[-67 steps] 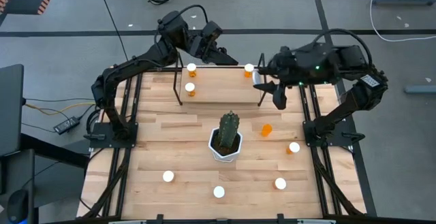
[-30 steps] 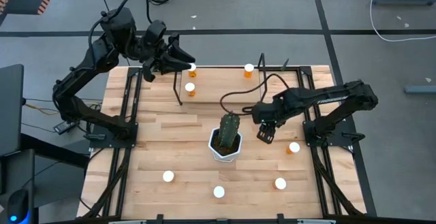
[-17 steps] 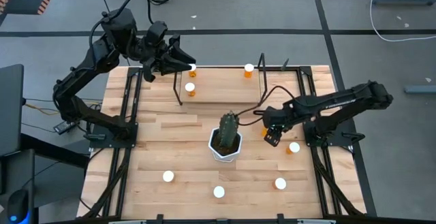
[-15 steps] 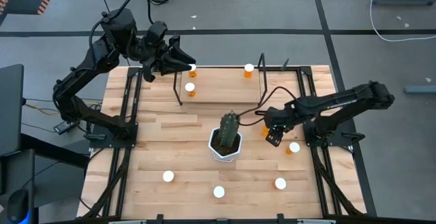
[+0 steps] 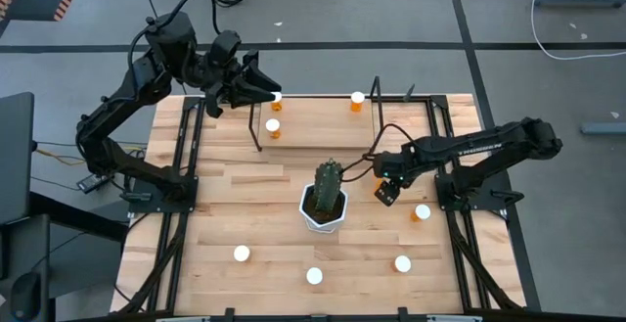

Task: Pick and place medicine bottles onto shelf by color
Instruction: Put the orange medicine bottle on the shelf

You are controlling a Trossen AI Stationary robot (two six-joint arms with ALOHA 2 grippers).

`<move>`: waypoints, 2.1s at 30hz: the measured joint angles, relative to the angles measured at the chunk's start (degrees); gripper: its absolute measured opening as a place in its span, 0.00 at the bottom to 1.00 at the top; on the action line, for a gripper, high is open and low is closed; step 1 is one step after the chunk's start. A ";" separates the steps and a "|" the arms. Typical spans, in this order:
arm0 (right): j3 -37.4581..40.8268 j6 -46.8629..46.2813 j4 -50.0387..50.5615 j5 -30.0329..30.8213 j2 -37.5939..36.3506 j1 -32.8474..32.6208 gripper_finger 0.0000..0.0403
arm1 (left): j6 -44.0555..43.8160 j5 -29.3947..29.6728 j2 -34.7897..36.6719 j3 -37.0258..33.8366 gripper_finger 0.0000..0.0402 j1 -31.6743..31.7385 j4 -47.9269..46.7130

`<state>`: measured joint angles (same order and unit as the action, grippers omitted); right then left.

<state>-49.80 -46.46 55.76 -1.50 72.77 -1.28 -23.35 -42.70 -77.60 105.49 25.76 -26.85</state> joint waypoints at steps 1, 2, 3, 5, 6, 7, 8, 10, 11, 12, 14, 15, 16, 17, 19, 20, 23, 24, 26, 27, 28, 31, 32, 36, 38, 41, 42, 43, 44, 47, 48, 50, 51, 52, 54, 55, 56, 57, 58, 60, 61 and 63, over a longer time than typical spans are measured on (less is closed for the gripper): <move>0.00 0.05 -0.23 -0.58 0.38 0.81 0.54 | 0.01 0.00 0.00 0.00 0.40 0.00 0.00; 0.00 0.23 -0.37 -1.04 0.73 1.49 0.54 | -0.78 0.62 0.00 0.00 0.40 0.00 0.10; 0.00 0.43 -0.61 -1.40 0.98 2.07 0.54 | -7.49 4.54 0.00 -0.03 0.40 -0.04 1.37; 0.00 0.77 -1.48 -2.39 1.20 2.94 0.54 | -28.63 18.09 -0.09 -0.02 0.40 -0.04 4.17; -0.01 0.80 -1.73 -2.91 1.19 3.23 0.54 | -37.60 24.19 -0.28 -0.02 0.40 -0.04 4.00; -0.02 0.79 -1.79 -3.38 1.13 3.44 0.54 | -45.28 28.97 -0.49 -0.02 0.40 0.02 3.82; -0.02 0.59 -1.74 -3.88 1.03 3.52 0.54 | -51.29 32.49 -0.87 -0.02 0.40 0.19 3.50; -0.02 0.05 -1.72 -4.19 0.82 3.52 0.54 | -59.56 37.17 -1.36 -0.08 0.40 0.88 3.18; -0.02 -0.12 -1.61 -4.35 0.63 3.48 0.54 | -62.01 38.17 -1.38 -0.09 0.40 1.14 3.21; -0.02 -0.48 -1.58 -4.39 0.46 3.32 0.54 | -63.48 38.36 -1.31 -0.07 0.40 1.34 3.35; -0.02 -1.08 -1.59 -4.39 0.48 3.05 0.54 | -64.33 38.44 -1.16 -0.04 0.40 1.57 3.67; -0.02 -1.07 -1.58 -4.39 0.51 3.00 0.54 | -64.35 38.47 -1.16 -0.04 0.40 1.60 3.61; -0.02 -0.94 -1.61 -4.41 0.48 3.00 0.54 | -64.36 38.47 -1.17 -0.04 0.40 1.61 3.48; -0.02 -0.96 -1.61 -4.40 0.48 3.00 0.54 | -64.37 38.49 -1.23 -0.04 0.40 1.60 3.36; -0.02 -0.96 -1.71 -3.95 0.48 3.00 0.54 | -64.37 38.49 -1.25 -0.04 0.40 1.62 3.37; -0.02 -0.97 -1.85 -3.46 0.48 3.00 0.54 | -64.38 38.49 -1.25 -0.04 0.40 1.62 3.46; -0.02 -1.09 -2.31 -2.31 0.48 3.00 0.54 | -64.39 38.49 -1.25 -0.04 0.40 1.60 3.45; -0.02 -1.13 -2.51 -1.98 0.48 3.00 0.54 | -64.41 38.49 -1.25 -0.04 0.40 1.60 3.43; -0.02 -1.20 -2.68 -1.67 0.48 3.00 0.54 | -64.43 38.51 -1.25 -0.04 0.40 1.60 3.47; -0.02 -1.41 -2.65 -1.61 0.48 3.00 0.54 | -64.43 38.55 -1.25 -0.04 0.40 1.62 3.46; -0.02 -1.49 -2.65 -1.55 0.48 3.00 0.54 | -64.43 38.59 -1.25 -0.04 0.40 1.62 3.43; -0.02 -1.55 -2.65 -1.55 0.48 3.00 0.54 | -64.43 38.61 -1.25 -0.04 0.40 1.61 3.43; -0.02 -1.55 -2.65 -1.55 0.48 3.00 0.54 | -64.43 38.60 -1.25 -0.04 0.40 1.60 3.43; -0.02 -1.50 -2.75 -1.55 0.48 3.00 0.54 | -64.43 38.60 -1.25 -0.04 0.40 1.62 3.43; -0.02 -1.38 -2.76 -1.54 0.48 3.00 0.54 | -64.42 38.60 -1.25 -0.04 0.40 1.62 3.43; -0.02 -0.92 -2.79 -1.52 0.48 3.00 0.54 | -64.41 38.60 -1.25 -0.04 0.40 1.60 3.43; -0.02 -0.73 -2.79 -1.52 0.48 3.02 0.54 | -64.41 38.60 -1.25 -0.04 0.40 1.60 3.43; -0.02 -0.55 -2.79 -1.52 0.48 3.02 0.54 | -64.41 38.60 -1.25 -0.04 0.40 1.62 3.43; -0.02 -0.48 -2.80 -1.52 0.48 3.02 0.54 | -64.41 38.60 -1.25 -0.04 0.40 1.62 3.43; -0.02 -0.46 -2.81 -1.51 0.48 3.02 0.54 | -64.41 38.60 -1.25 -0.04 0.40 1.60 3.43; -0.02 -0.46 -2.81 -1.43 0.48 3.02 0.54 | -64.41 38.60 -1.25 -0.04 0.40 1.61 3.43; -0.02 -0.46 -2.81 -1.03 0.48 3.02 0.54 | -64.41 38.60 -1.25 -0.04 0.40 1.62 3.43; -0.02 -0.46 -2.79 -0.91 0.48 3.02 0.54 | -64.41 38.60 -1.25 -0.04 0.40 1.62 3.43; -0.04 -0.46 -2.81 -0.87 0.48 3.02 0.54 | -64.41 38.60 -1.25 -0.04 0.40 1.62 3.43; -0.04 -0.46 -2.81 -0.83 0.48 3.02 0.54 | -64.41 38.58 -1.25 -0.04 0.40 1.60 3.43; -0.04 -0.46 -2.81 -0.69 0.48 3.02 0.54 | -64.41 38.58 -1.25 -0.04 0.40 1.60 3.43; -0.04 -0.51 -2.83 -0.53 0.48 3.02 0.54 | -64.41 38.58 -1.25 -0.04 0.40 1.60 3.43; -0.04 -0.80 -2.83 -0.39 0.48 3.02 0.54 | -64.41 38.58 -1.25 -0.04 0.40 1.60 3.43; -0.04 -1.10 -2.87 -0.24 0.48 3.02 0.54 | -64.41 38.59 -1.25 -0.04 0.40 1.62 3.43; -0.04 -1.60 -3.40 -0.21 0.48 3.02 0.54 | -64.41 38.59 -1.25 -0.04 0.40 1.61 3.43; -0.04 -1.64 -3.79 -0.21 0.48 3.02 0.54 | -64.41 38.58 -1.25 -0.04 0.40 1.62 3.43; -0.04 -1.66 -4.18 -0.17 0.48 3.02 0.54 | -64.41 38.58 -1.25 -0.04 0.40 1.61 3.43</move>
<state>-49.84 -48.12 51.57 -1.67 73.25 1.74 -87.77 -4.12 -78.85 105.45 27.37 -23.42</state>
